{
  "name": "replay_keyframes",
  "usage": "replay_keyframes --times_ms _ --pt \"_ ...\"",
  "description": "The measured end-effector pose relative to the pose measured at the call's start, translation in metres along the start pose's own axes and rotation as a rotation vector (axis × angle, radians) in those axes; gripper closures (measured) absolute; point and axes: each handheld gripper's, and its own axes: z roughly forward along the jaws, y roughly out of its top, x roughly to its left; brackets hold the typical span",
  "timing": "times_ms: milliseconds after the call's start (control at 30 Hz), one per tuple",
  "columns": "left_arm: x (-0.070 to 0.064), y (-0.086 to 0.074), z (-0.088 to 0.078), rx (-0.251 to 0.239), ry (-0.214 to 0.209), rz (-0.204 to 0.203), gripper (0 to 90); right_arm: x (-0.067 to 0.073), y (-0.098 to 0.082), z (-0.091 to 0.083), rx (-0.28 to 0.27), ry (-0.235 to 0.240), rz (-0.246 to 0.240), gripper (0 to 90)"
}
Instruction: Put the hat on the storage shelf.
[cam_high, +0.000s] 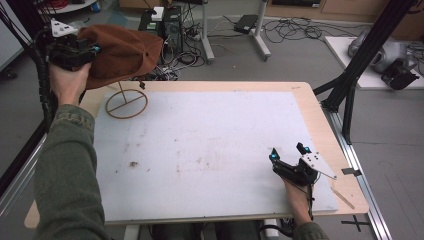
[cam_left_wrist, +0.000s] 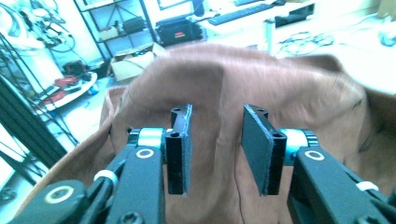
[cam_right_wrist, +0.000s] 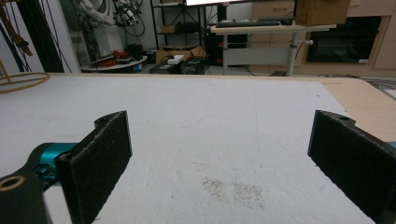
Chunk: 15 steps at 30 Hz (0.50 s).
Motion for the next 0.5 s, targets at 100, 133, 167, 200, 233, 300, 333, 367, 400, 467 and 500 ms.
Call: replay_keyframes --times_ms 100,133,167,200,233,300,333,367,400,467,500 --pt "-0.001 0.001 -0.002 -0.014 0.002 0.0 57.9 0.001 0.0 -0.001 0.0 -0.001 0.004 5.4" --pt "-0.001 0.001 -0.003 -0.017 -0.001 0.002 57.9 0.001 0.0 -0.001 0.0 -0.001 0.004 5.4" --pt "-0.003 0.002 -0.003 -0.023 -0.004 0.005 56.5 0.001 0.0 -0.001 -0.004 -0.001 0.004 5.4" --pt "-0.004 0.003 -0.003 -0.026 -0.004 0.014 56.5 0.001 0.0 -0.001 -0.004 -0.001 0.004 5.4" --pt "-0.006 0.004 -0.003 -0.029 -0.001 0.017 53.0 0.001 0.001 -0.001 -0.007 -0.002 0.001 5.4" --pt "-0.007 0.004 -0.004 -0.036 -0.002 0.018 49.9 0.001 0.001 -0.002 -0.008 -0.002 0.0 5.4" --pt "-0.007 0.004 -0.005 -0.042 0.0 0.017 49.9 0.001 0.001 -0.002 -0.008 -0.002 0.0 5.4" --pt "-0.007 0.005 -0.007 -0.052 0.012 0.011 42.6 0.001 0.001 -0.002 -0.009 -0.003 0.006 5.4" --pt "-0.007 0.005 -0.007 -0.052 0.012 0.011 38.6 0.001 0.002 -0.002 -0.012 -0.004 0.002 5.4" --pt "-0.007 0.005 -0.011 -0.084 0.031 -0.001 35.5 0.0 0.002 -0.002 -0.012 -0.004 0.005 5.4" --pt "-0.006 0.006 -0.013 -0.098 0.038 -0.002 34.0 0.0 0.002 -0.002 -0.012 -0.002 0.004 5.4"
